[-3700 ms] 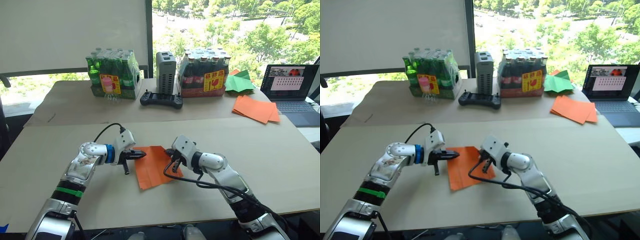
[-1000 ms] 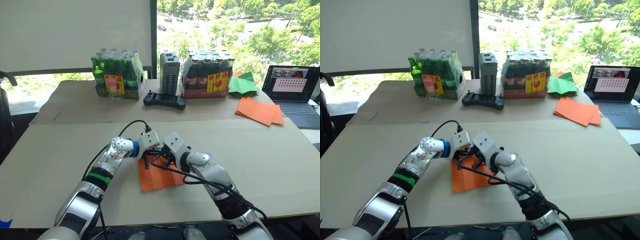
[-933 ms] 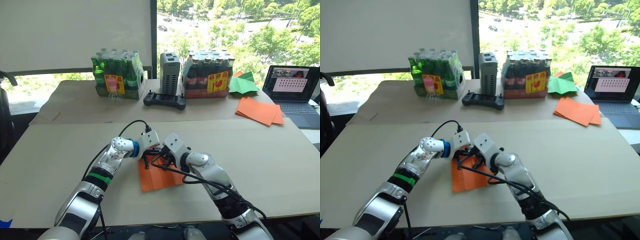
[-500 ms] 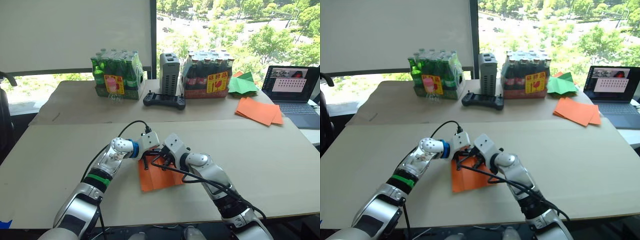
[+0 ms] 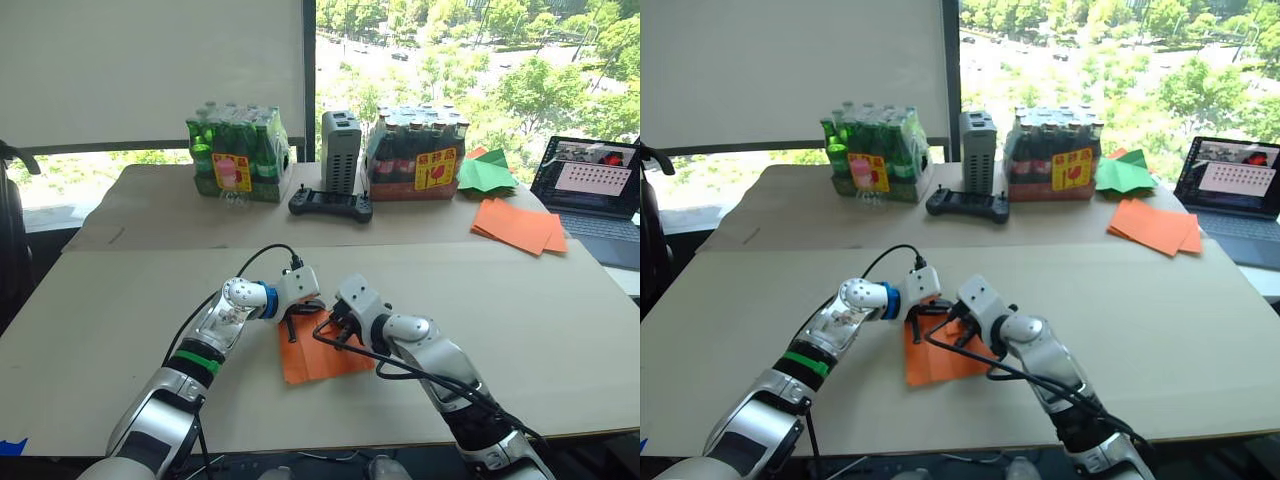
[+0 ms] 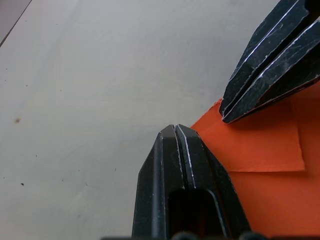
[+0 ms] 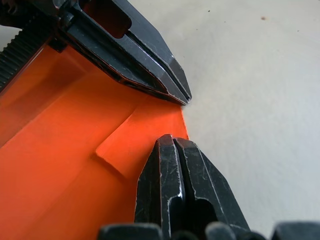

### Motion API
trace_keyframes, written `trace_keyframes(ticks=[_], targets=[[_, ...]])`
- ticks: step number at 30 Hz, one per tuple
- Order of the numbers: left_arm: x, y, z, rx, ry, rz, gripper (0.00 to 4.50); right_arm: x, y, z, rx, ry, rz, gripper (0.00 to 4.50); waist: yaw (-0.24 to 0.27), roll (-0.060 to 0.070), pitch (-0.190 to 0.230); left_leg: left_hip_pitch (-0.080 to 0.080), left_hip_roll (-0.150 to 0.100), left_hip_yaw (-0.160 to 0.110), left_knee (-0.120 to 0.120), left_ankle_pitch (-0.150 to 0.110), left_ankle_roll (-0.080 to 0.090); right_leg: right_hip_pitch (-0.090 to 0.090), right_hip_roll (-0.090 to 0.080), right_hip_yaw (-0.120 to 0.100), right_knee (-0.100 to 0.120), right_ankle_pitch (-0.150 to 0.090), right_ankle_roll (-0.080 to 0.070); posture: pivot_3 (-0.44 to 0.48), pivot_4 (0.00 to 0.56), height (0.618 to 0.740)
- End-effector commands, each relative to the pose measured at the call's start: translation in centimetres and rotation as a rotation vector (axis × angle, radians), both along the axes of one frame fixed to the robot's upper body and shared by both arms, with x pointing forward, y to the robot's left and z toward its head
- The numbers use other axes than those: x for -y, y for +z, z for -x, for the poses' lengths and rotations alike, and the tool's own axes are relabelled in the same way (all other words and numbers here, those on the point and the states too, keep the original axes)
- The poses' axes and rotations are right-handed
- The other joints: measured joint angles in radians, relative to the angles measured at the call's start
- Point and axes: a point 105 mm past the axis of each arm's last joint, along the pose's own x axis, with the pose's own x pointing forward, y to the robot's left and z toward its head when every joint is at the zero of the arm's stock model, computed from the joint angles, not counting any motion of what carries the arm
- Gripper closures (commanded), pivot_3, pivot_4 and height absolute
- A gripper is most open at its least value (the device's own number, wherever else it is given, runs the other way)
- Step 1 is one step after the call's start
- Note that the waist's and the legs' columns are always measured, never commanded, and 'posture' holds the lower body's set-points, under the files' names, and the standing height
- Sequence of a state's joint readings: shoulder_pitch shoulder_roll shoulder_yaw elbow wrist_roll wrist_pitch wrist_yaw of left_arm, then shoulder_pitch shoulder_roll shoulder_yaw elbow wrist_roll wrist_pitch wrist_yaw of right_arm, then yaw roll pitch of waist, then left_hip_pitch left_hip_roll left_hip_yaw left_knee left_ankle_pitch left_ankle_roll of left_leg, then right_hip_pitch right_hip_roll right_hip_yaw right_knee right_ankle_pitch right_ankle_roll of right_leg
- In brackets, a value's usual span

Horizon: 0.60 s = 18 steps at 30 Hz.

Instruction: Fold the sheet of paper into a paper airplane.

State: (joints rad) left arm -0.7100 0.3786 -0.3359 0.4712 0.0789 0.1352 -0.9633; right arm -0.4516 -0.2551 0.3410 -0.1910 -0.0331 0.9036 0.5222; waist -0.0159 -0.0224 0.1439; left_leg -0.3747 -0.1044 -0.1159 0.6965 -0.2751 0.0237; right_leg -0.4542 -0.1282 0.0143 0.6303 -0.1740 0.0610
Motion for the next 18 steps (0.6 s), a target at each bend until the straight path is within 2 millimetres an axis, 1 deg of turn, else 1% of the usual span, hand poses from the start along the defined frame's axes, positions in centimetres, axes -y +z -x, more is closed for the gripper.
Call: trace_keyframes(ticks=[1,10,11,15,18], targets=[[0.0,-1.1,0.5,-0.031,-0.015,-0.034,4.5,1.6,-2.8,1.1,-0.125,-0.048,0.048,4.48,0.001,0.0,-0.002,0.0,0.0,0.0,0.0,0.0,0.0,0.0,0.0,0.0,0.0,0.0,0.0,0.0,0.15,0.699],[0.1,-1.1,0.4,-0.03,-0.02,-0.035,4.5,3.3,-3.3,2.4,-0.166,-0.089,0.056,4.48,0.004,-0.001,-0.005,0.002,0.0,0.0,0.0,-0.001,0.001,0.004,0.0,0.0,-0.001,-0.001,0.001,0.0,0.15,0.699],[0.1,-1.1,0.4,-0.029,-0.02,-0.035,4.5,3.6,-3.3,2.5,-0.169,-0.096,0.056,4.48,0.005,-0.001,-0.005,0.005,0.0,0.0,-0.001,-0.001,0.002,0.007,0.0,0.0,-0.002,-0.001,0.002,0.0,0.15,0.699],[0.2,-1.0,0.4,-0.029,-0.024,-0.034,4.5,4.3,-3.2,2.8,-0.176,-0.121,0.054,4.48,0.005,-0.001,-0.005,0.009,0.0,-0.001,-0.001,-0.002,0.004,0.014,0.0,-0.001,-0.004,-0.005,0.008,0.0,0.15,0.699],[0.2,-1.0,0.4,-0.029,-0.025,-0.034,4.5,4.5,-3.0,2.9,-0.175,-0.128,0.05,4.48,0.005,-0.001,-0.005,0.01,0.0,-0.001,-0.001,-0.003,0.004,0.015,-0.001,-0.001,-0.004,-0.006,0.009,0.0,0.15,0.699]])
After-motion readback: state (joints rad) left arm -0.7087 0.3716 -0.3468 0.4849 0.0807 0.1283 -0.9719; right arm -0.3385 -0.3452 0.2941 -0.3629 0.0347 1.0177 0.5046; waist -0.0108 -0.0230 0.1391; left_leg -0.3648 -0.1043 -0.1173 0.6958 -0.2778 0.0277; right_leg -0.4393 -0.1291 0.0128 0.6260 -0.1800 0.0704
